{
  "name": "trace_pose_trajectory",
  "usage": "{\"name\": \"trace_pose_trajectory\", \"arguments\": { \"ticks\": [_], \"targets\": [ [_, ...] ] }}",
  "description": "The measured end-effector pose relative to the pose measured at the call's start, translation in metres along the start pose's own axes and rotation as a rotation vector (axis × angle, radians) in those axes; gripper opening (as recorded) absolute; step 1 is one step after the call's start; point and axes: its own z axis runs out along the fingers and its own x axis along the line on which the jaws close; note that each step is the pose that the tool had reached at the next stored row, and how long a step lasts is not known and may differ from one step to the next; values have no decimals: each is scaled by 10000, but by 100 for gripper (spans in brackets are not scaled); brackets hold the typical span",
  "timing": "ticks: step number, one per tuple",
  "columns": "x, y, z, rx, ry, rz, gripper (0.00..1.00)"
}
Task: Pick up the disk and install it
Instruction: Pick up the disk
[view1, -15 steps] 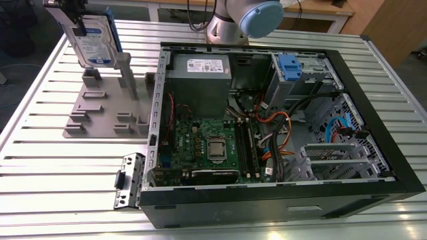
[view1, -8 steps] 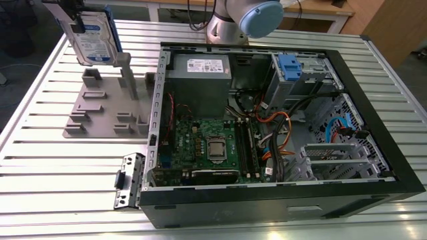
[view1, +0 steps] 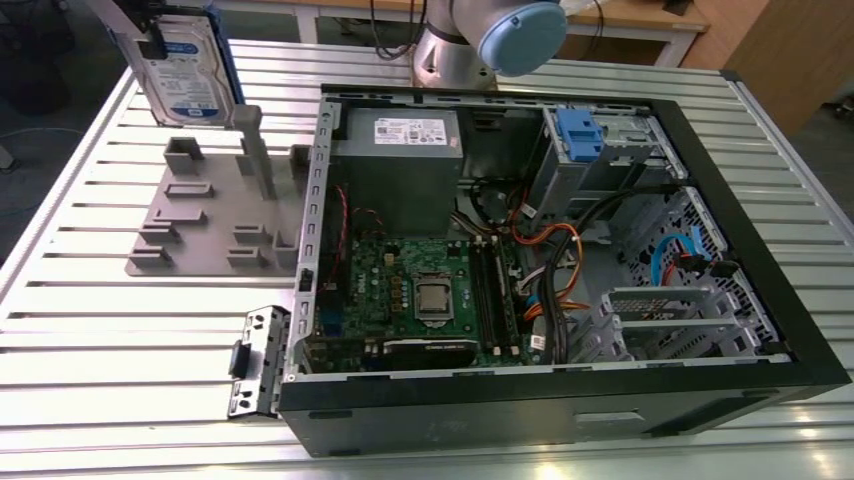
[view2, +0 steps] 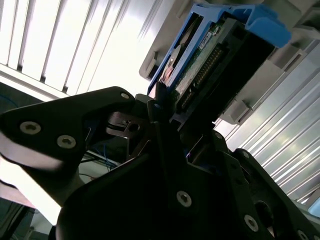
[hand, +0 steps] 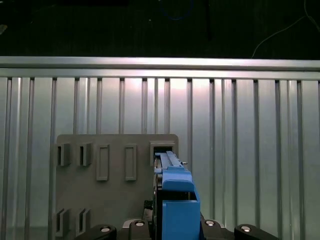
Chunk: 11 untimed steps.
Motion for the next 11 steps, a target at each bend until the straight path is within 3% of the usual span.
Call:
{"name": "trace_pose_trajectory", "arguments": {
  "ticks": [11],
  "targets": [
    [-3, 3, -101, 0, 0, 0, 36]
  ]
}}
